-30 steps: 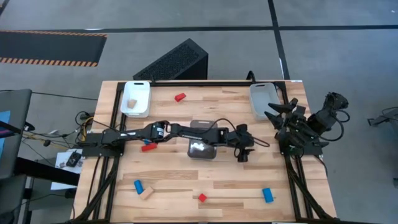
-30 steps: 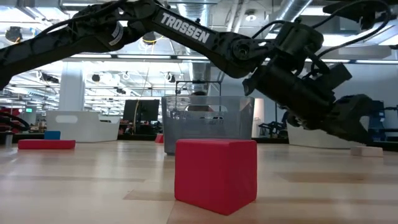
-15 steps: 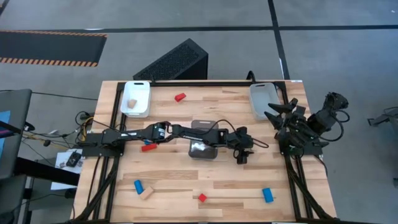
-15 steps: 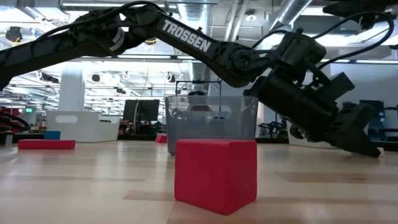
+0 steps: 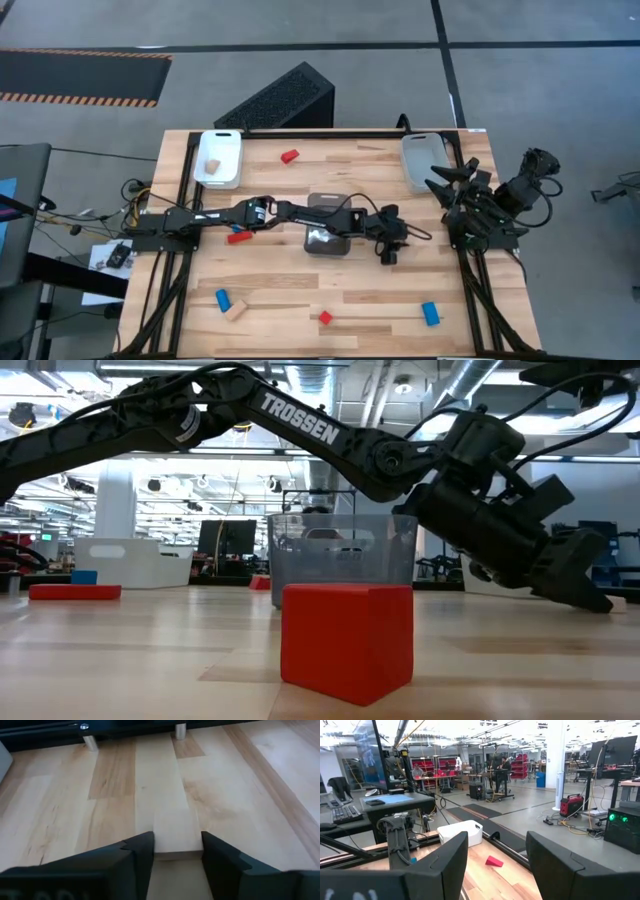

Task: Sort & place blocks by color
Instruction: Put the right brown block into the white bin

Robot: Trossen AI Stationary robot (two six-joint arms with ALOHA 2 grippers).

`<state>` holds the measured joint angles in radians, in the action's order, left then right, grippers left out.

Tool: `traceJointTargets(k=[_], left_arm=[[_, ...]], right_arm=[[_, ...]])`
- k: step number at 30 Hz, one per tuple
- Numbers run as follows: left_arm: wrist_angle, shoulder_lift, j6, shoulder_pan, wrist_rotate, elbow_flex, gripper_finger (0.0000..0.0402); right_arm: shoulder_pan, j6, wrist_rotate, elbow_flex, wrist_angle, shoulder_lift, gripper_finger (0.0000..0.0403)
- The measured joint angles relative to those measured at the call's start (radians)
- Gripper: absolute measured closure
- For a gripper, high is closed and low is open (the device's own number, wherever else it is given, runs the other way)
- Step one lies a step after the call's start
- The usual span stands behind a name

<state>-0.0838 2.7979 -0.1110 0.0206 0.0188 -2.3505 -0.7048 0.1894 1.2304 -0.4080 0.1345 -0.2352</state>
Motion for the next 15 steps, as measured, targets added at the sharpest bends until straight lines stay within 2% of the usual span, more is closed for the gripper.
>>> traceJointTargets(k=[4, 10, 15], left_arm=[[0.002, 0.0, 0.0, -0.001, -0.006, 0.0, 0.0294], [-0.004, -0.001, -0.006, -0.001, -0.016, 0.0, 0.0272], [-0.065, -0.031, -0.008, -0.002, -0.037, 0.002, 0.0276]], right_arm=[[-0.003, 0.0, 0.0, 0.0, 0.0, 0.0, 0.0179], [-0.003, -0.009, 0.0, 0.0, -0.006, 0.0, 0.0179], [-0.003, -0.039, 0.0, 0.0, -0.037, 0.0, 0.0179]])
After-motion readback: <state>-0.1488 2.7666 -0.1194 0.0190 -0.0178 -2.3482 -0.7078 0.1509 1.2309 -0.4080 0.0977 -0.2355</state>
